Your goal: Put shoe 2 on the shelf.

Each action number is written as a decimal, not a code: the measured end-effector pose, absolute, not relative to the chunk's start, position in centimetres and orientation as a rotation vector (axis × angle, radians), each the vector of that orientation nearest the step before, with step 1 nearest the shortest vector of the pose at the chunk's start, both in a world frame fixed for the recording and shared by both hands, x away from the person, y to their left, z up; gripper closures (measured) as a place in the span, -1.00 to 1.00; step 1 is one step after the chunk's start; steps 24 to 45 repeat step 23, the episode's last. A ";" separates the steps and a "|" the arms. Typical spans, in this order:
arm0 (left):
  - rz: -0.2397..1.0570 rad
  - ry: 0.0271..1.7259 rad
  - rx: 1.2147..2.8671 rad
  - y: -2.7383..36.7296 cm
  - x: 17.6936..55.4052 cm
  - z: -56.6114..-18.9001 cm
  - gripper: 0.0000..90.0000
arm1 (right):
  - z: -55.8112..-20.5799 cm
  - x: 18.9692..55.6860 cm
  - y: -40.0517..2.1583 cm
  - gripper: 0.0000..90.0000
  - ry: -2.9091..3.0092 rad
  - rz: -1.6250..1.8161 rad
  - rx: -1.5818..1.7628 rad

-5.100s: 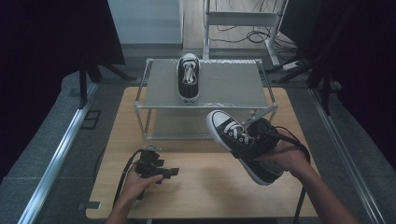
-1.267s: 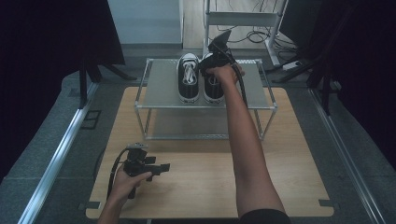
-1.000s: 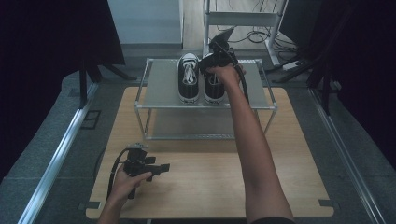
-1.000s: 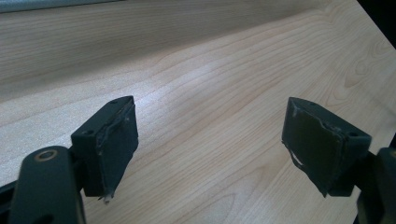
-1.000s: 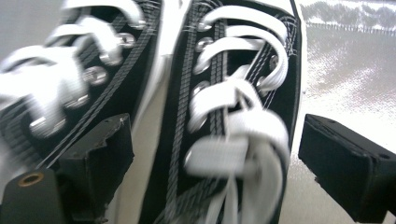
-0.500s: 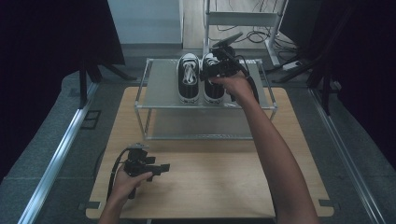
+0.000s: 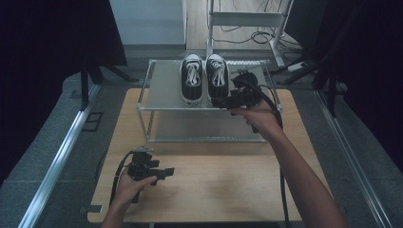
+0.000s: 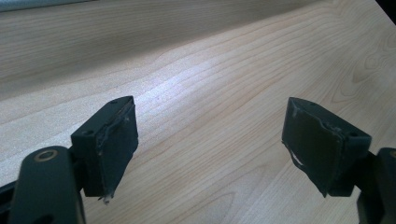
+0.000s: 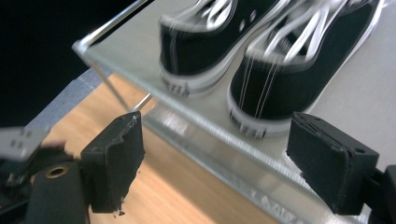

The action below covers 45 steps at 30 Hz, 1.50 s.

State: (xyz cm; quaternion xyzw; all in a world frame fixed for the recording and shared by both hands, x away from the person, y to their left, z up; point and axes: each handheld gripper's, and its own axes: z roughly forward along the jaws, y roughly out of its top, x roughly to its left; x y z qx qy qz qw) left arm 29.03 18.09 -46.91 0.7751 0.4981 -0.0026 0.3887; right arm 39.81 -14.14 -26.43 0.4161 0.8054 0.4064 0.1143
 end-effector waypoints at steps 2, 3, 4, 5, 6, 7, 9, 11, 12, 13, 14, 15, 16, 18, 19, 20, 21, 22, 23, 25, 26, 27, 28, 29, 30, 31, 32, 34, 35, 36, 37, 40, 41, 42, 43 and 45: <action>-0.002 1.265 1.970 18.1 29.0 -46.8 -0.58 | -27.2 38.8 -14.8 -0.57 2.372 1.207 1.191; -0.001 1.266 1.969 18.1 29.0 -46.8 -0.58 | -27.5 38.5 -15.1 -0.56 2.378 1.213 1.177; -0.001 1.266 1.968 18.1 29.0 -46.8 -0.58 | -27.9 38.1 -15.4 -0.55 2.381 1.221 1.166; 0.001 1.267 1.968 18.2 28.9 -46.8 -0.58 | -28.4 37.7 -15.8 -0.54 2.387 1.230 1.156; 0.002 1.267 1.968 18.1 28.9 -46.8 -0.58 | -29.0 37.3 -16.1 -0.54 2.392 1.234 1.147; 0.001 1.267 1.969 18.1 28.9 -46.8 -0.58 | -29.5 37.0 -16.5 -0.53 2.393 1.243 1.147; 0.001 1.267 1.971 18.1 29.0 -46.8 -0.58 | -30.5 36.5 -17.1 -0.51 2.396 1.259 1.145; -0.001 1.267 1.972 17.9 29.0 -46.8 -0.58 | -31.4 36.1 -17.6 -0.49 2.395 1.268 1.144; 0.001 1.266 1.976 17.9 29.0 -46.8 -0.58 | -31.7 36.0 -17.8 -0.49 2.396 1.275 1.145; -0.001 1.263 1.978 17.8 29.0 -46.8 -0.58 | -31.9 35.9 -18.0 -0.48 2.396 1.280 1.147; -0.001 1.262 1.979 17.8 29.0 -46.8 -0.58 | -32.1 35.9 -18.1 -0.47 2.394 1.284 1.146; 0.000 1.263 1.979 17.8 29.0 -46.8 -0.58 | -32.2 35.9 -18.2 -0.47 2.396 1.283 1.145; 0.000 1.263 1.979 17.8 29.0 -46.8 -0.58 | -32.3 35.9 -18.3 -0.47 2.395 1.283 1.143; 0.000 1.261 1.980 17.8 28.9 -46.8 -0.58 | -32.5 35.8 -18.4 -0.47 2.392 1.293 1.137; 0.001 1.260 1.981 17.8 28.9 -46.8 -0.58 | -32.5 35.7 -18.4 -0.47 2.389 1.300 1.128; 0.001 1.259 1.982 17.8 28.9 -46.8 -0.58 | -32.6 35.5 -18.4 -0.47 2.387 1.306 1.121; 0.001 1.258 1.983 17.9 28.9 -46.8 -0.58 | -32.7 35.4 -18.5 -0.47 2.385 1.317 1.110; 0.002 1.258 1.982 17.9 28.9 -46.8 -0.58 | -33.0 35.1 -18.6 -0.46 2.385 1.330 1.093; -0.001 1.260 1.978 17.9 28.9 -46.7 -0.58 | -33.2 34.9 -18.7 -0.44 2.384 1.349 1.080; -0.001 1.260 1.978 17.9 28.9 -46.7 -0.58 | -33.2 34.9 -18.7 -0.44 2.384 1.349 1.080; -0.001 1.260 1.978 17.9 28.9 -46.7 -0.58 | -33.2 34.9 -18.7 -0.44 2.384 1.349 1.080; -0.001 1.260 1.978 17.9 28.9 -46.7 -0.58 | -33.2 34.9 -18.7 -0.44 2.384 1.349 1.080; -0.001 1.260 1.978 17.9 28.9 -46.7 -0.58 | -33.2 34.9 -18.7 -0.44 2.384 1.349 1.080; -0.001 1.260 1.978 17.9 28.9 -46.7 -0.58 | -33.2 34.9 -18.7 -0.44 2.384 1.349 1.080; -0.001 1.260 1.978 17.9 28.9 -46.7 -0.58 | -33.2 34.9 -18.7 -0.44 2.384 1.349 1.080; -0.001 1.260 1.978 17.9 28.9 -46.7 -0.58 | -33.2 34.9 -18.7 -0.44 2.384 1.349 1.080; -0.001 1.260 1.978 17.9 28.9 -46.7 -0.58 | -33.2 34.9 -18.7 -0.44 2.384 1.349 1.080; -0.001 1.260 1.978 17.9 28.9 -46.7 -0.58 | -33.2 34.9 -18.7 -0.44 2.384 1.349 1.080; -0.001 1.260 1.978 17.9 28.9 -46.7 -0.58 | -33.2 34.9 -18.7 -0.44 2.384 1.349 1.080; -0.001 1.260 1.978 17.9 28.9 -46.7 -0.58 | -33.2 34.9 -18.7 -0.44 2.384 1.349 1.080; -0.001 1.260 1.978 17.9 28.9 -46.7 -0.58 | -33.2 34.9 -18.7 -0.44 2.384 1.349 1.080; -0.001 1.260 1.978 17.9 28.9 -46.7 -0.58 | -33.2 34.9 -18.7 -0.44 2.384 1.349 1.080; -0.001 1.260 1.978 17.9 28.9 -46.7 -0.58 | -33.2 34.9 -18.7 -0.44 2.384 1.349 1.080; -0.001 1.260 1.978 17.9 28.9 -46.7 -0.58 | -33.2 34.9 -18.7 -0.44 2.384 1.349 1.080; -0.001 1.260 1.978 17.9 28.9 -46.7 -0.58 | -33.2 34.9 -18.7 -0.44 2.384 1.349 1.080; -0.001 1.260 1.978 17.9 28.9 -46.7 -0.58 | -33.2 34.9 -18.7 -0.44 2.384 1.349 1.080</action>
